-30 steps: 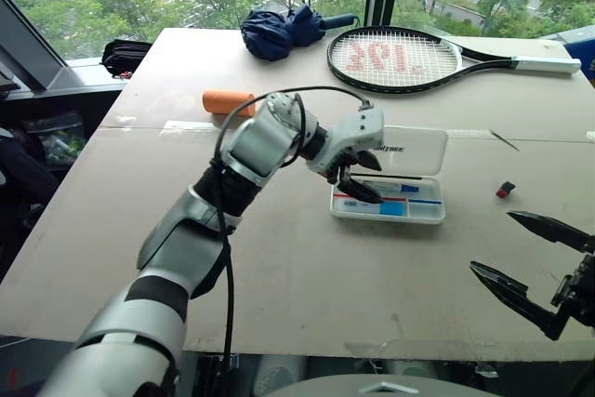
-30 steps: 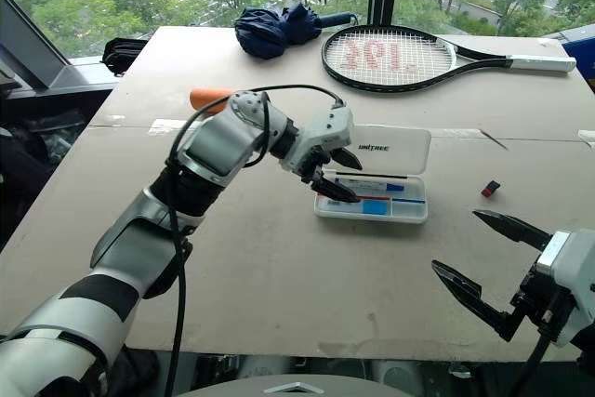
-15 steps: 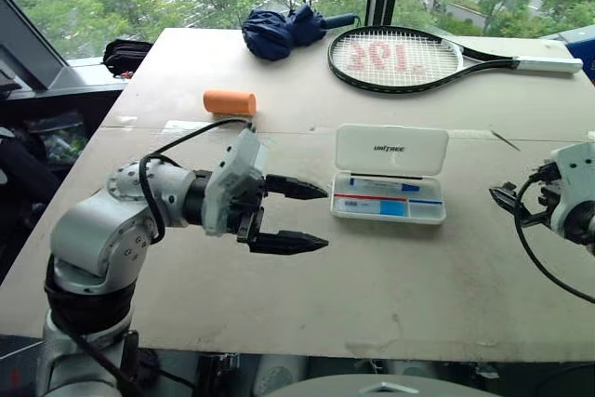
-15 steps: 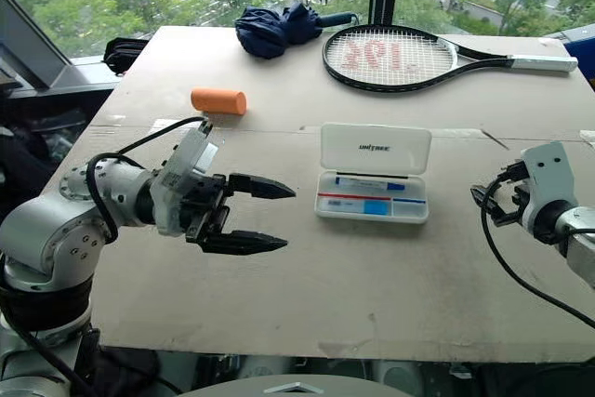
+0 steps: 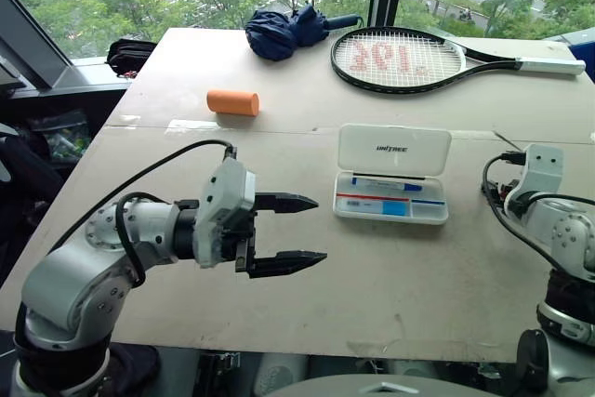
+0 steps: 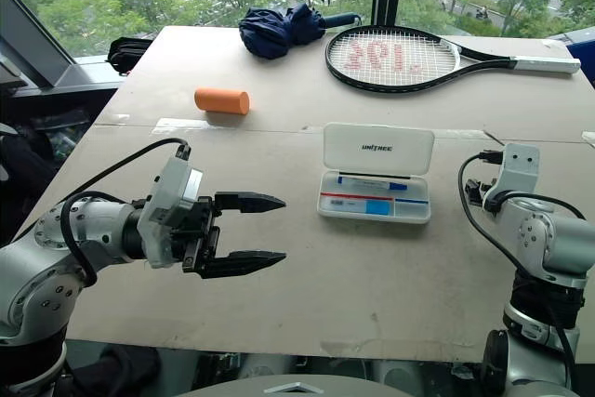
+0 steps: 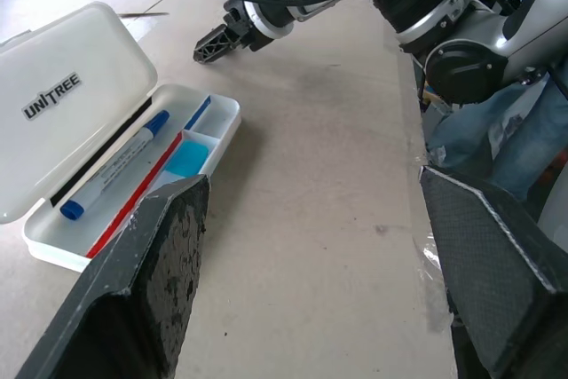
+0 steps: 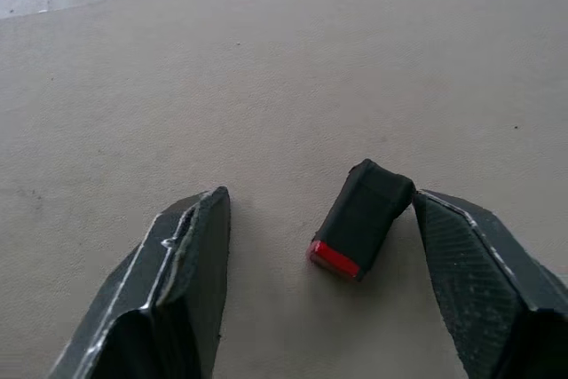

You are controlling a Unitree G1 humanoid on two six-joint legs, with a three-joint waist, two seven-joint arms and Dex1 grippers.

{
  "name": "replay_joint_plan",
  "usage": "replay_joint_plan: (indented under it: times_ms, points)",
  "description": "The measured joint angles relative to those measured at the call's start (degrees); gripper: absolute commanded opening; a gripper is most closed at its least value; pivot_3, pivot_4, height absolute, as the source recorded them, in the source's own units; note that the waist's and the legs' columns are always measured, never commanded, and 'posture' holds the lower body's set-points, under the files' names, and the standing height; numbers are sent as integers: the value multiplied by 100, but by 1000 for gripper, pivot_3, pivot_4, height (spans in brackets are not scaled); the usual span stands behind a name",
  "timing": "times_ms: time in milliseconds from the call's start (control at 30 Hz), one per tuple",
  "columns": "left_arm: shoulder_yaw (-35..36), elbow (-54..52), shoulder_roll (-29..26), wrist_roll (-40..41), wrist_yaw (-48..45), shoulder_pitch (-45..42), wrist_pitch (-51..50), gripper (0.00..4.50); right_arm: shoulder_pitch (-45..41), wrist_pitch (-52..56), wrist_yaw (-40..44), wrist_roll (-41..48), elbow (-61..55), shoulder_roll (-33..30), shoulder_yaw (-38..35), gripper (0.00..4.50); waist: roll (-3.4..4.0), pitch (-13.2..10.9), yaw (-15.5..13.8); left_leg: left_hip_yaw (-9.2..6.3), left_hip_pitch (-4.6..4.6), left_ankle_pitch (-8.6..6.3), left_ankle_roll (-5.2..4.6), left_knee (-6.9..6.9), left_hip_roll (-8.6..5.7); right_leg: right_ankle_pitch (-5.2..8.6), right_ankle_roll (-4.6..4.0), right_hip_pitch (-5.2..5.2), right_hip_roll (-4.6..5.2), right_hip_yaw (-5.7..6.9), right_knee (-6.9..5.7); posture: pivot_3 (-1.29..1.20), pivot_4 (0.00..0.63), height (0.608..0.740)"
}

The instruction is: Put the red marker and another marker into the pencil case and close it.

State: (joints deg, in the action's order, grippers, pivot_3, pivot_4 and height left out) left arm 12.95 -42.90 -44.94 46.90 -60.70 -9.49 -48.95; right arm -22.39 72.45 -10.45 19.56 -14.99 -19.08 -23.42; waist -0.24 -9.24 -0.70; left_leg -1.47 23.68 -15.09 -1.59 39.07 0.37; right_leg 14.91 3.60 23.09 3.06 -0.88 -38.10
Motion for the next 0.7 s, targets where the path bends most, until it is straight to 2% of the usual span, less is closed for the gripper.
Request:
replay_joint_plan:
  times_ms: [33,133,167,267,400,467,533,600,700]
  points:
    - [0,0,0,14,7,0,28,3835,0,-42,-1,-13,11,22,4,1540,0,0,-1,1,0,0,0,0,0,0,0,0,0,0,0,0,150,732]
    - [-2,6,-49,66,72,-2,91,3835,1,-195,-9,-127,83,53,-2,256,0,0,-4,1,0,0,0,0,-2,0,0,0,1,0,0,0,150,732]
    - [-5,18,-63,91,91,-15,114,3835,18,-262,-1,-159,99,51,-7,63,1,0,-2,0,0,0,0,0,-3,0,0,0,-1,1,0,0,150,732]
    - [-18,39,-80,210,120,-33,172,3835,345,-462,383,-123,-32,-199,43,63,3,-1,-25,-6,5,0,-1,-1,-2,0,0,0,1,8,5,0,150,732]
    - [-13,96,-168,286,175,26,201,3835,1142,-898,1888,272,-512,-1114,238,63,13,-7,42,10,2,-2,-3,-4,0,0,1,4,0,-10,6,0,150,732]
    - [1,95,-219,294,179,179,234,3835,1557,-1379,3603,1055,-1089,-1801,262,63,35,-19,130,10,-6,-2,-4,-16,9,0,2,4,-2,-14,8,0,150,732]
    - [-5,91,-284,260,129,370,376,3835,1722,-1994,5283,1427,-1590,-2896,642,63,41,-22,196,14,-19,-3,-5,-25,18,0,1,1,-10,-17,7,0,150,732]
    - [0,91,-316,253,104,487,473,3835,1483,-2597,6335,1319,-1575,-3612,1210,63,11,-25,228,11,-53,-3,-4,-43,24,1,-1,-29,-18,-10,12,0,150,732]
    - [-5,91,-358,248,91,579,566,3835,1059,-3119,6966,1097,-1181,-3704,1899,63,-16,-29,219,16,-86,-2,-4,-59,24,4,-4,-55,-17,-14,17,0,150,732]
